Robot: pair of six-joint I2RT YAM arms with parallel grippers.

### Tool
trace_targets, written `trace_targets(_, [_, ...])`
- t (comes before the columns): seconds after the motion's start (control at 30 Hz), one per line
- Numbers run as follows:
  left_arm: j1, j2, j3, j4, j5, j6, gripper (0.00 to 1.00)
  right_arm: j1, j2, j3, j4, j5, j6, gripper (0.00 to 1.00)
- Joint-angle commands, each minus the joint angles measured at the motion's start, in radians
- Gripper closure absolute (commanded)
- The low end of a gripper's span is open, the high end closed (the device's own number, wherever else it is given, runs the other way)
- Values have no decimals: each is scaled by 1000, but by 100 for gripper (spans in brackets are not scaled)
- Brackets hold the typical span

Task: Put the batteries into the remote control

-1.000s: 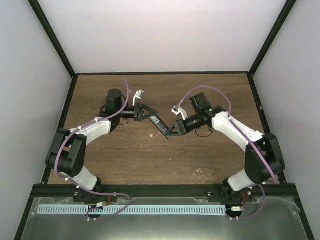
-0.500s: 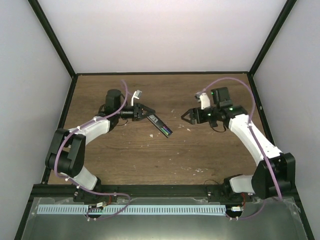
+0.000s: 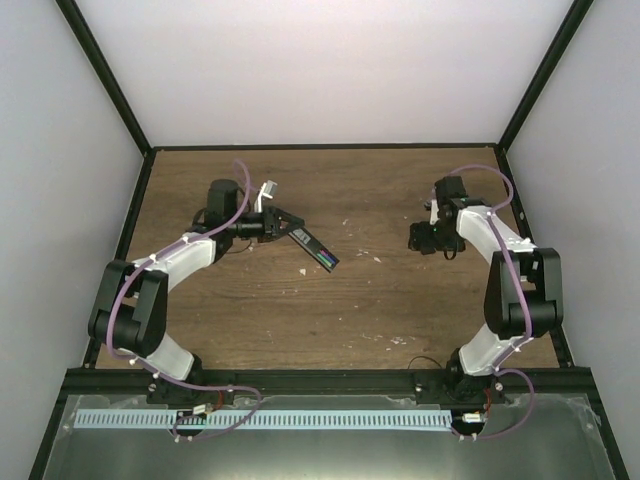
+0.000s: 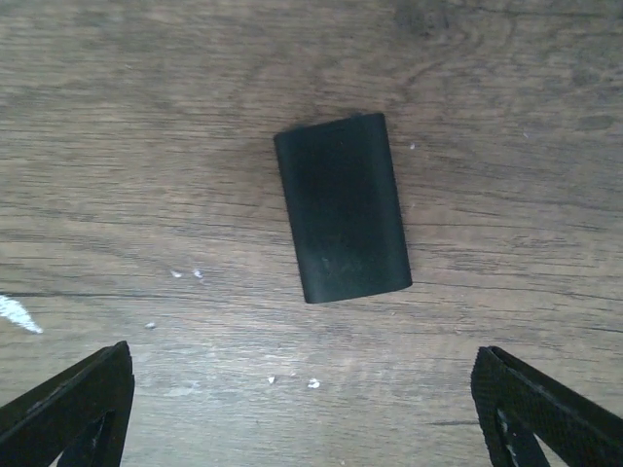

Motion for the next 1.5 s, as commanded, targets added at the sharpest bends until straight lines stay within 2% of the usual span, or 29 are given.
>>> trace_targets(0.0, [0,-14,22,4,-6,16,100,-4,43,43,-16,80,-12,13])
trace_targets(0.2, [0,-3,35,-5,-1,25,100,-9,127,30,28,77,-4,11])
trace_targets(0.6, [4,33,72,-16,16,33,100,-29,177,4,117,36,-10,13])
trace_targets(0.8, [11,48,96,-11,22,29,100,-47,205,-9,129,5,-14,23])
trace_targets(1.1, [22,40,105,-14,31,27,100,-51,210,-49,127,-28,-16,49])
trace_targets(1.47, [42,-1,46,23,23,6,100,-44,161,-121,147,-65,-23,65])
